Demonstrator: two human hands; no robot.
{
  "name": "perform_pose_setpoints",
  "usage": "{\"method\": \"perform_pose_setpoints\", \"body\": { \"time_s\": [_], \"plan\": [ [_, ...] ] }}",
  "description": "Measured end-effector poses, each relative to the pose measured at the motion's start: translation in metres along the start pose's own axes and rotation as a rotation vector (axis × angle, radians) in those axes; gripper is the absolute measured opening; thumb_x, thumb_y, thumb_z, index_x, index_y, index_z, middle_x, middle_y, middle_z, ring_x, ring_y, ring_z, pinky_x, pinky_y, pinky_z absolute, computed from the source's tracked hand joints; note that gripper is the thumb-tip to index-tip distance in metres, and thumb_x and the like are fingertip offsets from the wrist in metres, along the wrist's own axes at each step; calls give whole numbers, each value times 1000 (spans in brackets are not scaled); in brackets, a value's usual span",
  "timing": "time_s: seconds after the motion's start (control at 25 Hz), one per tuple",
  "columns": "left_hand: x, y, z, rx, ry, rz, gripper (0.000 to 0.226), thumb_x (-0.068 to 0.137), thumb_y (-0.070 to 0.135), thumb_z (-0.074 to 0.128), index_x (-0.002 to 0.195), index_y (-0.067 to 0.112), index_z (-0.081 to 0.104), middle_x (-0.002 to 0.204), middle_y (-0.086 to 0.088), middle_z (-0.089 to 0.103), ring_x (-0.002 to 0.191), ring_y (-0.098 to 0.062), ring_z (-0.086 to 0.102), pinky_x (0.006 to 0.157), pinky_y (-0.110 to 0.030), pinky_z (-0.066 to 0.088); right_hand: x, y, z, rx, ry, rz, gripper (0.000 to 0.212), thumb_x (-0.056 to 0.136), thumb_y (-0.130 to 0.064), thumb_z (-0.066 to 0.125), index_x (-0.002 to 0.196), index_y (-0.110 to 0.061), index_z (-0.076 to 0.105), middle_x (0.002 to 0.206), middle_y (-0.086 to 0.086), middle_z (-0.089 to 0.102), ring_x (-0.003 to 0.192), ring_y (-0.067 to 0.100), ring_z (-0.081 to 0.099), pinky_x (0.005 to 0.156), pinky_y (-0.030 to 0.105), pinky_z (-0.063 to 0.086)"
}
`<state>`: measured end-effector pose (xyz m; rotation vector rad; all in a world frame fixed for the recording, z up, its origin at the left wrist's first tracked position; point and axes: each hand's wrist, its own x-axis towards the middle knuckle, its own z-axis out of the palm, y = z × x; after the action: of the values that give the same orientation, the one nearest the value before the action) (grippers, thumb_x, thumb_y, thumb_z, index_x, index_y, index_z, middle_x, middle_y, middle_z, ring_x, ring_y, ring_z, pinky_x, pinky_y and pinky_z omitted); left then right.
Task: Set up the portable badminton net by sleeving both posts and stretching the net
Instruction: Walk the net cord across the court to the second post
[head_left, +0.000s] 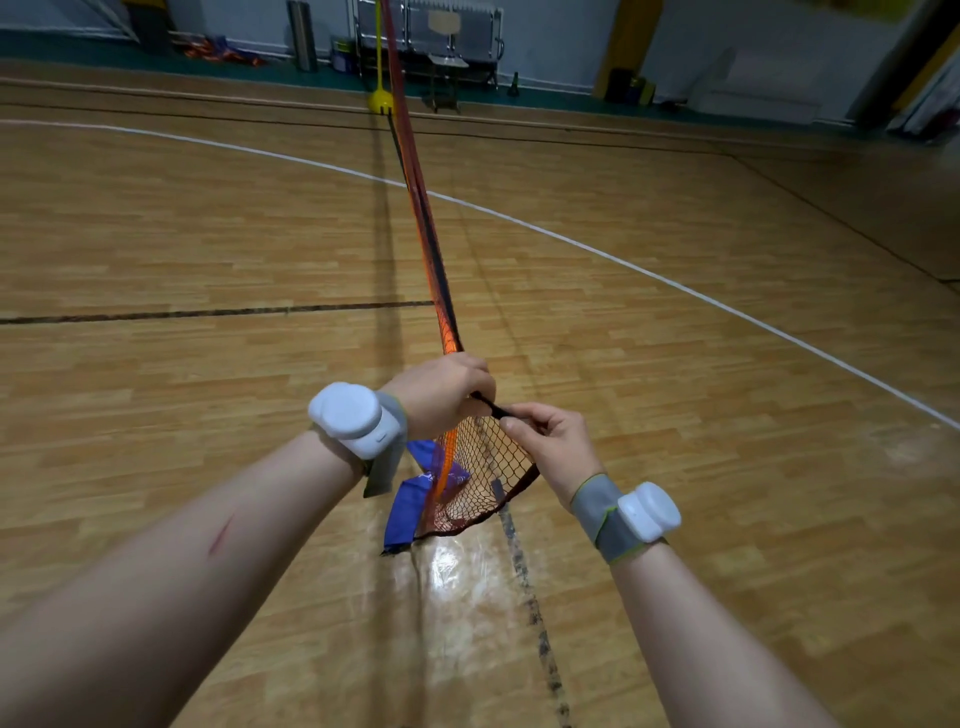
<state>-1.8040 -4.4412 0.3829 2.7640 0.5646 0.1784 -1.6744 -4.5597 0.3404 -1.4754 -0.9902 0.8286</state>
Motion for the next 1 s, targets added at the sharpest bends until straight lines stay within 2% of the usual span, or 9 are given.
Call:
{"method": "perform_pose_setpoints", "body": {
  "time_s": [0.08,0.2,0.32,0.4,0.44,0.56,0.8,1.0],
  "plan": [
    [1,7,-2,25,-8,-16,16,91,23,53,95,11,64,96,1,56,99,-17,49,87,-38,44,-2,5,-4,-40,17,-1,26,81,1,65,73,-24,65,68,-10,54,62,-5,52,63,8,42],
    [2,20,-6,8,57,-8,14,92,22,52,90,11,61,91,3,53,95,-16,48,80,-33,43,-2,15,-15,-122,46,14,26,80,-5,67,66,-23,55,74,-6,46,67,2,45,67,13,39],
    [2,27,-13,-8,138,2,12,91,18,52,87,10,60,89,1,52,93,-17,48,77,-33,42,-3,22,-23,-68,11,59,18,82,-6,66,71,-14,54,70,-2,48,62,1,45,62,11,40],
    [1,29,-18,-18,164,-10,12,91,15,52,86,8,60,89,0,53,93,-18,49,79,-37,44,-4,24,-25,-12,-11,67,8,83,-3,64,83,-9,59,73,0,53,65,1,52,64,8,45],
    [0,30,-21,-24,182,-22,11,90,14,53,86,8,61,90,-2,55,93,-18,49,80,-38,44,-5,25,-27,7,-12,65,11,83,-2,64,87,-11,61,73,-2,54,65,-1,55,66,8,47],
    [-2,31,-29,-50,241,-62,10,89,13,55,87,5,63,93,-7,58,94,-20,51,82,-40,44,-12,30,-38,-58,-14,88,15,84,-7,64,82,-22,60,74,-7,54,70,-2,53,71,11,46],
    [0,36,-30,-4,217,-108,10,89,12,54,89,6,63,95,-5,58,96,-19,51,83,-41,46,-24,31,-53,-67,-28,116,14,91,-13,54,78,-19,52,80,-2,52,79,10,49,76,20,42],
    [6,34,-20,6,196,-141,9,89,8,53,81,8,58,89,-2,53,92,-21,51,79,-37,45,-33,19,-68,-78,-2,53,18,91,-12,53,76,-19,48,74,-3,49,69,6,46,64,9,42]
  ]
}}
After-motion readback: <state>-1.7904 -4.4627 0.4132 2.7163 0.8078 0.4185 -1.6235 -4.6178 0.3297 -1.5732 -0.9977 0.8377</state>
